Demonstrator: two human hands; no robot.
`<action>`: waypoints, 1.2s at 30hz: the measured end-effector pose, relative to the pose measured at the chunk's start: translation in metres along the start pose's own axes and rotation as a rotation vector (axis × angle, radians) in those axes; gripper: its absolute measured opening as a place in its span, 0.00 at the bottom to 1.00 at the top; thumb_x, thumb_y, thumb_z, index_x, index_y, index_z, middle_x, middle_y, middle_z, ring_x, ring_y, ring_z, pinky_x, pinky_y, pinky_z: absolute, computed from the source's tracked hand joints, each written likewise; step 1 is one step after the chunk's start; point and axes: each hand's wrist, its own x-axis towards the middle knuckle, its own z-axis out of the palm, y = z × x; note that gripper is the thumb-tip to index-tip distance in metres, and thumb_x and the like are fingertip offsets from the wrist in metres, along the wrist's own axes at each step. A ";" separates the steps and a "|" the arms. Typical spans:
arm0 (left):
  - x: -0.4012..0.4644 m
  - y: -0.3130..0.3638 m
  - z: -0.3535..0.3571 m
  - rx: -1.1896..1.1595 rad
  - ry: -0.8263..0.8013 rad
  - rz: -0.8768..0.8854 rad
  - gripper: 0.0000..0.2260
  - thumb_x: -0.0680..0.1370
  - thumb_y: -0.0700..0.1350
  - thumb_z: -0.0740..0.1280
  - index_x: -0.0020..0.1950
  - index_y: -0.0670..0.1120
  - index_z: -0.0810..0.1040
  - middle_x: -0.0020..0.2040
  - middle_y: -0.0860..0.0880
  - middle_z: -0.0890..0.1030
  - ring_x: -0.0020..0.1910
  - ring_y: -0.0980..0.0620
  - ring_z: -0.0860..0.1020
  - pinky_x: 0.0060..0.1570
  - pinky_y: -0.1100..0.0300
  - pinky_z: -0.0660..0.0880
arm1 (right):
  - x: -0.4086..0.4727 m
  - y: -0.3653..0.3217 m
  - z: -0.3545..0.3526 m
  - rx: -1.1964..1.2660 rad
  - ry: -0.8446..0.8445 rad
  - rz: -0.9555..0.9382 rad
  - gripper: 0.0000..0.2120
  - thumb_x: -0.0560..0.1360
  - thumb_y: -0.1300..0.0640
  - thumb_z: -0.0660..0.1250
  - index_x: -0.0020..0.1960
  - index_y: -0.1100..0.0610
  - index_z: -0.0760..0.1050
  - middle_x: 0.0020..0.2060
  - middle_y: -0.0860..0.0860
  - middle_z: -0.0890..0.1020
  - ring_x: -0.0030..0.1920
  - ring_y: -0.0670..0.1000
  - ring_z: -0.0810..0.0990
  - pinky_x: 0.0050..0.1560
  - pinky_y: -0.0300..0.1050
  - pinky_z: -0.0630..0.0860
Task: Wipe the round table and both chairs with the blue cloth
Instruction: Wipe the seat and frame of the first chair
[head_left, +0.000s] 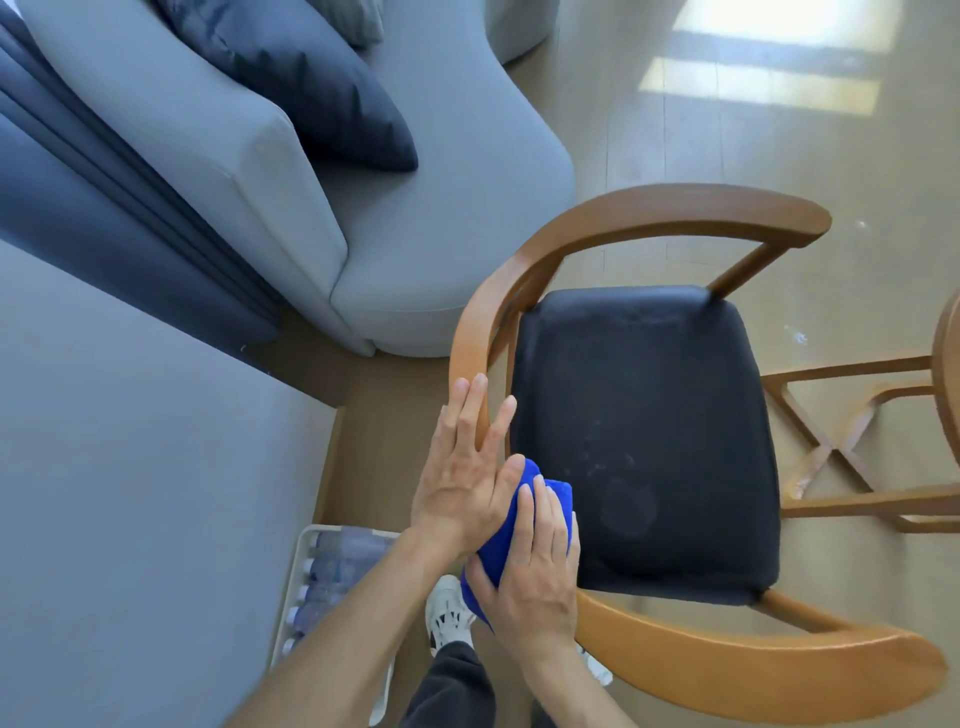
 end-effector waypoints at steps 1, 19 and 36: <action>0.000 0.000 -0.001 -0.009 -0.002 0.002 0.25 0.81 0.54 0.51 0.76 0.48 0.59 0.79 0.44 0.50 0.78 0.46 0.45 0.69 0.41 0.64 | -0.001 0.001 0.000 -0.015 0.006 -0.009 0.37 0.74 0.41 0.63 0.73 0.64 0.60 0.69 0.61 0.71 0.70 0.60 0.69 0.67 0.61 0.67; -0.008 -0.021 -0.028 -0.458 0.291 -0.234 0.21 0.81 0.52 0.49 0.75 0.58 0.55 0.77 0.60 0.56 0.76 0.57 0.57 0.72 0.54 0.61 | 0.113 -0.023 -0.013 0.227 -0.049 -0.150 0.34 0.78 0.42 0.57 0.77 0.61 0.56 0.76 0.58 0.59 0.77 0.55 0.55 0.74 0.60 0.59; 0.096 0.051 -0.039 0.191 0.004 -0.614 0.25 0.76 0.50 0.64 0.73 0.52 0.65 0.73 0.36 0.60 0.68 0.32 0.62 0.63 0.34 0.63 | 0.228 0.034 -0.060 1.568 -0.418 0.485 0.18 0.81 0.59 0.54 0.65 0.57 0.76 0.64 0.49 0.79 0.67 0.46 0.73 0.68 0.48 0.67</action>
